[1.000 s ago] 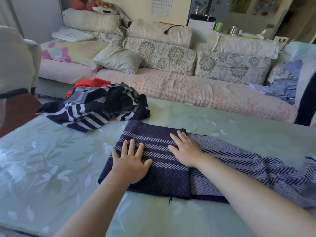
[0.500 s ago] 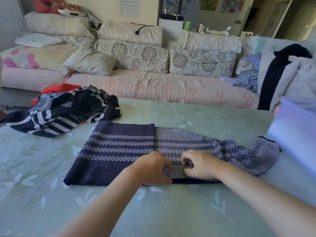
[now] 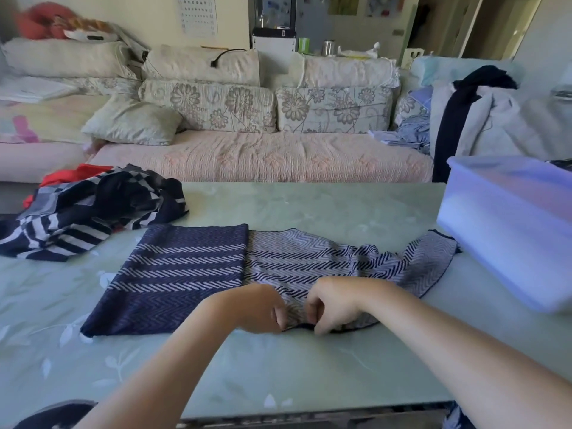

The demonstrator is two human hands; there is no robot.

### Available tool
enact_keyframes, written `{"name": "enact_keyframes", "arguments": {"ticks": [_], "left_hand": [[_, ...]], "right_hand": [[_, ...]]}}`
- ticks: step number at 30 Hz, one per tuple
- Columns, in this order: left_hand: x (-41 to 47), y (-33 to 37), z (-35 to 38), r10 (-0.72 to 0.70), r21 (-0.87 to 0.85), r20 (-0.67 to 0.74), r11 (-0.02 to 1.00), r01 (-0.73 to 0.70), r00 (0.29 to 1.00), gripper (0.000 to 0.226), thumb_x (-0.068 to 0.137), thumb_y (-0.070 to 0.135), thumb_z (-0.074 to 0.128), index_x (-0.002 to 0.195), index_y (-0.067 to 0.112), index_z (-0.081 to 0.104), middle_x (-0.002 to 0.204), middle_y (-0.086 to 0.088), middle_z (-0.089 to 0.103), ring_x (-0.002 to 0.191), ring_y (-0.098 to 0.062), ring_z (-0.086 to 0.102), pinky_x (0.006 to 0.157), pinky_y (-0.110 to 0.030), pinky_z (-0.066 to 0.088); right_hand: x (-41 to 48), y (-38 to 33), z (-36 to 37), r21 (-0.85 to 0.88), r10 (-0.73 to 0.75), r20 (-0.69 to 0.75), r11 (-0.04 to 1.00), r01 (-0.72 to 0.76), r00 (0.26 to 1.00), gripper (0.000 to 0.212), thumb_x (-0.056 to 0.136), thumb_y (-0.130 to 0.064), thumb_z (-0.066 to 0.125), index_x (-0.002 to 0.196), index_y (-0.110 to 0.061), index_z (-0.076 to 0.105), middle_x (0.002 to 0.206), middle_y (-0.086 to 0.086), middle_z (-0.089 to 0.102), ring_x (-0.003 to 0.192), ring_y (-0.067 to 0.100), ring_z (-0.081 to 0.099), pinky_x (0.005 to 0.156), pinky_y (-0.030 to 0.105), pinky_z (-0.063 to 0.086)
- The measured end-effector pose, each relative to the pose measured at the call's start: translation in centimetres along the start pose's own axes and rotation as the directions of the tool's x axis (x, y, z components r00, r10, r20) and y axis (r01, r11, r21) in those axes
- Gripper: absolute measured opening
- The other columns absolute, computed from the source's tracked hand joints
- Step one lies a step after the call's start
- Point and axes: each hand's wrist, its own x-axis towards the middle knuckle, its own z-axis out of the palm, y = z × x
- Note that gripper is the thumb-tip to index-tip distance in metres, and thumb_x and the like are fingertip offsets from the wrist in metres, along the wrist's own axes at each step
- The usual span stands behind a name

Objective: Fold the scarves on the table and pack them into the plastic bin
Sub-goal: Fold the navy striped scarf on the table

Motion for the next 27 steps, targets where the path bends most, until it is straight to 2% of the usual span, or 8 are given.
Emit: {"name": "enact_keyframes", "arguments": {"ticks": [3,8,11,16,19,23,25,27], "left_hand": [[0.4,1.0,-0.2,0.006,-0.013,-0.066,1.000,-0.006,0.998,0.012,0.088,0.029,0.059,0.093,0.029,0.070,0.086,0.020,0.065,0.079,0.000,0.057,0.072,-0.012,0.044],[2.8,2.3,-0.5,0.018,-0.068,-0.256,0.997,-0.036,0.966,0.012,0.090,0.026,0.056,0.092,0.030,0.068,0.086,0.016,0.066,0.082,-0.010,0.062,0.078,-0.027,0.053],[5.9,4.7,-0.5,0.036,-0.057,-0.366,0.997,-0.061,0.930,0.018,0.093,0.020,0.055,0.102,0.026,0.069,0.095,0.011,0.067,0.087,-0.011,0.062,0.075,-0.021,0.046],[12.5,8.3,-0.6,0.105,-0.002,-0.401,0.993,-0.115,0.910,0.037,0.094,0.005,0.047,0.124,0.020,0.062,0.128,-0.002,0.060,0.115,-0.020,0.056,0.093,-0.024,0.040],[16.1,10.3,-1.1,0.143,0.052,-0.359,0.990,-0.134,0.922,0.050,0.092,0.004,0.048,0.139,0.020,0.050,0.141,-0.003,0.052,0.129,-0.023,0.047,0.103,-0.031,0.038],[19.6,12.3,-1.3,0.202,0.250,-0.277,0.959,-0.132,0.940,0.070,0.093,0.027,0.061,0.153,0.026,0.026,0.155,0.001,0.036,0.144,-0.020,0.027,0.117,-0.037,0.022],[20.7,12.5,-1.4,0.191,0.328,-0.291,0.941,-0.090,0.938,0.067,0.089,0.030,0.063,0.150,0.028,0.034,0.142,-0.001,0.052,0.134,-0.023,0.043,0.111,-0.035,0.026],[21.0,12.6,-1.3,0.220,0.357,-0.365,0.931,-0.082,0.904,0.040,0.086,0.029,0.063,0.126,0.027,0.060,0.116,0.000,0.068,0.113,-0.025,0.059,0.099,-0.032,0.034]], "right_hand": [[-1.4,0.9,-1.2,0.224,0.007,-0.174,0.974,0.032,0.985,0.013,0.085,-0.038,0.067,0.089,-0.026,0.073,0.081,-0.006,0.074,0.069,0.008,0.069,0.070,0.031,0.057],[-2.9,7.5,-3.2,0.214,0.162,-0.565,0.976,-0.045,0.809,0.016,0.092,-0.026,0.057,0.088,-0.034,0.070,0.089,-0.014,0.070,0.082,0.009,0.065,0.079,0.032,0.054],[-3.8,12.1,-3.4,0.183,0.222,-0.620,0.974,-0.136,0.753,0.035,0.092,-0.006,0.050,0.102,-0.033,0.071,0.116,-0.005,0.068,0.099,0.015,0.061,0.083,0.029,0.048],[-5.5,16.8,-3.6,0.027,0.249,-0.521,0.961,-0.276,0.817,0.062,0.090,-0.001,0.045,0.145,-0.030,0.049,0.150,0.000,0.048,0.134,0.024,0.046,0.110,0.034,0.034],[-5.6,18.1,-3.4,-0.135,0.268,-0.461,0.921,-0.365,0.846,0.054,0.090,-0.012,0.049,0.139,-0.035,0.054,0.136,0.000,0.061,0.126,0.024,0.053,0.118,0.047,0.017],[-6.0,19.0,-3.8,-0.130,0.201,-0.547,0.939,-0.320,0.813,0.016,0.086,-0.017,0.058,0.089,-0.025,0.072,0.091,-0.006,0.068,0.097,0.020,0.061,0.122,0.050,0.004],[-6.3,19.8,-3.3,-0.092,0.138,-0.628,0.964,-0.249,0.766,0.017,0.083,-0.016,0.061,0.089,-0.027,0.072,0.090,-0.008,0.061,0.099,0.020,0.060,0.120,0.044,0.010],[-6.4,20.5,-2.4,-0.054,0.079,-0.674,0.986,-0.155,0.734,0.031,0.079,-0.010,0.059,0.102,-0.025,0.071,0.105,-0.004,0.058,0.108,0.024,0.058,0.111,0.039,0.030]]}}
